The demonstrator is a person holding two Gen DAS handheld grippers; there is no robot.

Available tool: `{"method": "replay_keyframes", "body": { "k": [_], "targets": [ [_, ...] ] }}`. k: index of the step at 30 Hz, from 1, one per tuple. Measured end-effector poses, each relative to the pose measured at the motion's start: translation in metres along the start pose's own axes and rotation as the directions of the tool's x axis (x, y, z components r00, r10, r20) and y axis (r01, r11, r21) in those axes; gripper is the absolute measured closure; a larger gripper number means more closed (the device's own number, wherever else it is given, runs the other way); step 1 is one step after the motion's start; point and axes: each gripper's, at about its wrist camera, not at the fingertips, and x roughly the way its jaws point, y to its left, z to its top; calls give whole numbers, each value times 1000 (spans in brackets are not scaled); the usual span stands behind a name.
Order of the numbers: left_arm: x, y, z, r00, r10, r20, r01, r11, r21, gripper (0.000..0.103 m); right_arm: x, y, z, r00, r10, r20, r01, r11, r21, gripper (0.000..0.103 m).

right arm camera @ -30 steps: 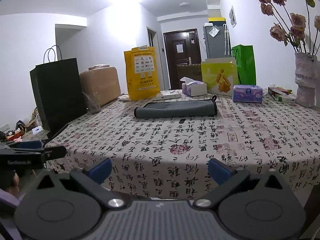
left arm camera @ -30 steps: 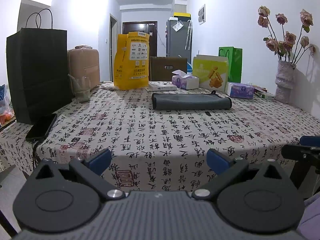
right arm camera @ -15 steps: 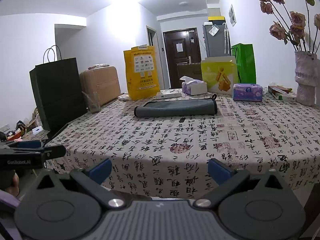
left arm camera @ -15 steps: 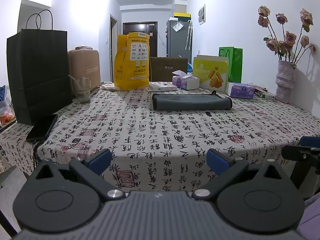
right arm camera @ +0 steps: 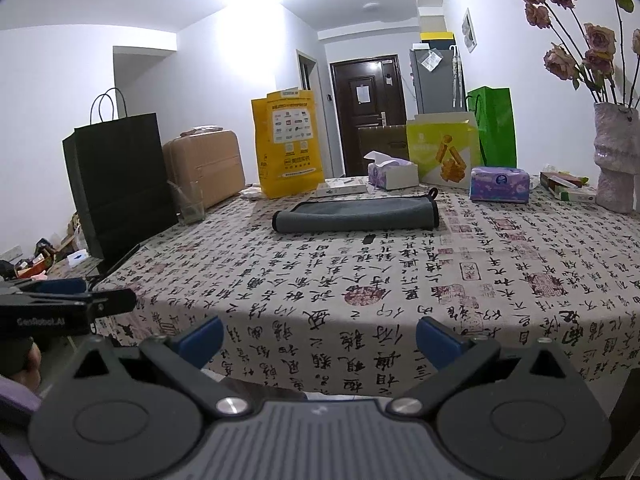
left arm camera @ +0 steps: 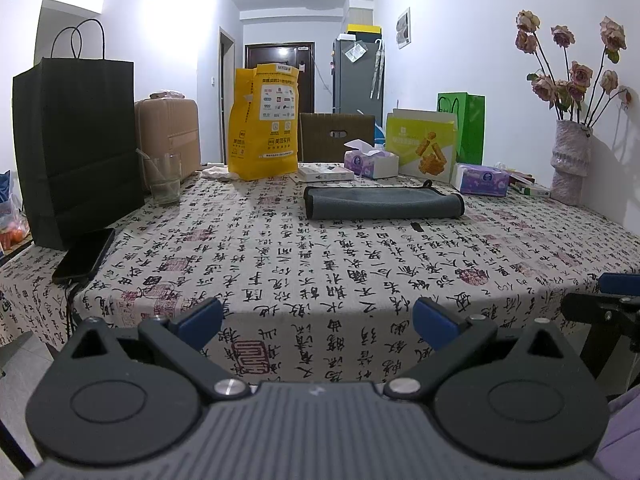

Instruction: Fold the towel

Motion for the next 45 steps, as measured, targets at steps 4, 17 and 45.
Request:
{"method": "replay_keyframes", "body": {
  "k": [4,17,45],
  "targets": [
    [0,0,-1,1000,-1,-1,1,1000,2,0,0,-1,0,1000,1,1,-1,1000,0,0],
    [0,-1,0,1000,0,0,0,1000,3,0,-1,-1,0,1000,1,3,-1,1000,0,0],
    [-3,0,3,1000,-1,11,1,1000,3,0,-1,0,1,1000,0,7,0,1000,-6,0]
  ]
}}
